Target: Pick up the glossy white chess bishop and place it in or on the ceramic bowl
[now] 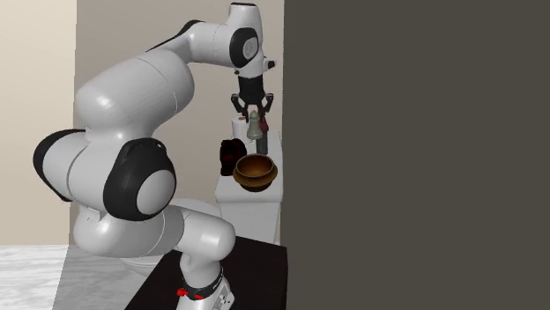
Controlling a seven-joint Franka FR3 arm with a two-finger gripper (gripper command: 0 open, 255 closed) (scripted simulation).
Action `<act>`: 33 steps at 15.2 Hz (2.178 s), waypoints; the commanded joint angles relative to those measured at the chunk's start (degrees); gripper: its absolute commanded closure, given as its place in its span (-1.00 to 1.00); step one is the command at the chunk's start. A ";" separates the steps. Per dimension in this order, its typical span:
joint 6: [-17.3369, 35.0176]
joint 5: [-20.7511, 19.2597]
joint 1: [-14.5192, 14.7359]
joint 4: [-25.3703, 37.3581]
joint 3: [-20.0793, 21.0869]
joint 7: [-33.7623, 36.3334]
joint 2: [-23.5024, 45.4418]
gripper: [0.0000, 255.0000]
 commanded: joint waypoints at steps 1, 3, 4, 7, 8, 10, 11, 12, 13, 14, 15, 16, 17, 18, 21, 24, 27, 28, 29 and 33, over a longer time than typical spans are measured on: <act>-2.42 -0.65 -0.54 -1.24 -0.80 -1.07 -3.62 1.00; -4.86 -1.24 -1.03 -2.24 -1.35 -1.87 -7.08 1.00; -4.20 -1.28 -1.07 -3.29 -1.38 -1.88 -7.46 1.00; -2.21 -1.42 -1.20 -6.38 -1.45 -1.91 -8.56 1.00; -1.55 -1.47 -1.24 -7.39 -1.48 -1.92 -8.91 1.00; -0.22 -1.56 -1.32 -9.40 -1.54 -1.94 -9.60 1.00; 0.44 -1.61 -1.36 -10.38 -1.58 -1.95 -9.92 1.00; 1.10 -1.66 -1.41 -11.34 -1.62 -1.97 -10.21 1.00; 1.76 -1.71 -1.45 -12.30 -1.65 -1.98 -10.52 1.00; 2.42 -1.76 -1.49 -13.26 -1.69 -2.00 -10.81 1.00; 3.09 -1.81 -1.53 -14.21 -1.73 -2.01 -11.09 1.00; 3.75 -1.86 -1.58 -15.15 -1.78 -2.03 -11.37 1.00; 4.42 -1.91 -1.62 -16.08 -1.82 -2.04 -11.63 1.00; 5.09 -1.97 -1.66 -17.01 -1.87 -2.06 -11.89 1.00; 6.95 -2.12 -1.78 -19.53 -2.00 -2.11 -12.55 1.00; 6.95 -2.12 -1.78 -19.53 -2.00 -2.11 -12.55 1.00; 6.95 -2.12 -1.78 -19.53 -2.00 -2.11 -12.55 1.00; 6.95 -2.12 -1.78 -19.53 -2.00 -2.11 -12.55 1.00; 6.95 -2.12 -1.78 -19.53 -2.00 -2.11 -12.55 1.00; 6.95 -2.12 -1.78 -19.53 -2.00 -2.11 -12.55 -1.00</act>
